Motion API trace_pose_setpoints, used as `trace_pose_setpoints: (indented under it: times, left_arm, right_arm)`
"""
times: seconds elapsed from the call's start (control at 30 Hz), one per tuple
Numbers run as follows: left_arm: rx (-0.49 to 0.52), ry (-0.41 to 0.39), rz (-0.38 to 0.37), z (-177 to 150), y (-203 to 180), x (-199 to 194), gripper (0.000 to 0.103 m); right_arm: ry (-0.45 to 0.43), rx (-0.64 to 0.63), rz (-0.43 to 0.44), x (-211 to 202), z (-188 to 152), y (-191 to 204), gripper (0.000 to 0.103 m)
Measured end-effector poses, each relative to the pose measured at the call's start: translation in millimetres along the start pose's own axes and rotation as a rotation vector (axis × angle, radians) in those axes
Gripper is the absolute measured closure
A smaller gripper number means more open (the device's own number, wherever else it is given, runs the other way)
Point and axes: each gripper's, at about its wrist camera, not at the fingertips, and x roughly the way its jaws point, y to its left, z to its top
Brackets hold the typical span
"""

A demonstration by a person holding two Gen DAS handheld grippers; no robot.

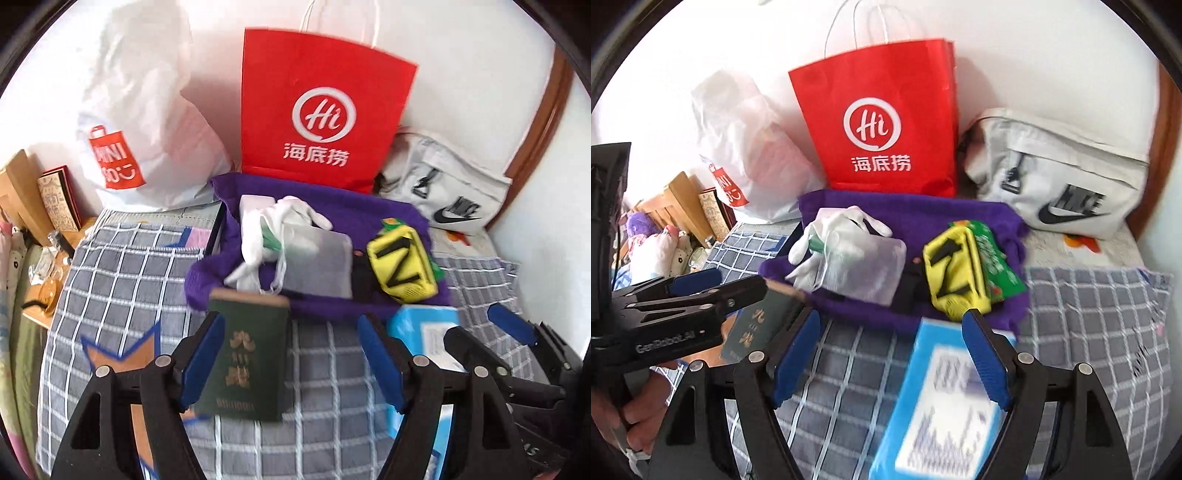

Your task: Organize soft objects

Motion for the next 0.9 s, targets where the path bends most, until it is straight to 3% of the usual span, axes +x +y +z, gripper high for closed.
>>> trace_pose_setpoints:
  times: [0.07, 0.17, 0.37, 0.5, 0.9]
  left_arm:
    - [0.011, -0.027, 0.003, -11.4, -3.5, -20.3, 0.022]
    - [0.024, -0.056, 0.003, -28.0, -7.8, -47.0, 0.015]
    - [0.031, -0.088, 0.011, -63.7, -11.8, -94.5, 0.009]
    - [0.064, -0.097, 0.05, -93.7, -16.2, -122.2, 0.009]
    - [0.068, -0.16, 0.056, -151.5, -13.0, -186.9, 0.009]
  right_arm:
    - [-0.017, 0.012, -0.041, -17.5, -11.7, 0.4, 0.01]
    - [-0.055, 0.017, -0.06, -45.9, -32.9, 5.4, 0.003]
    - [-0.074, -0.002, -0.124, -91.8, -75.1, 19.8, 0.002]
    - [-0.095, 0.035, -0.111, -125.7, -103.5, 20.8, 0.002]
    - [-0.138, 0.072, -0.126, -207.7, -158.3, 18.0, 0.002]
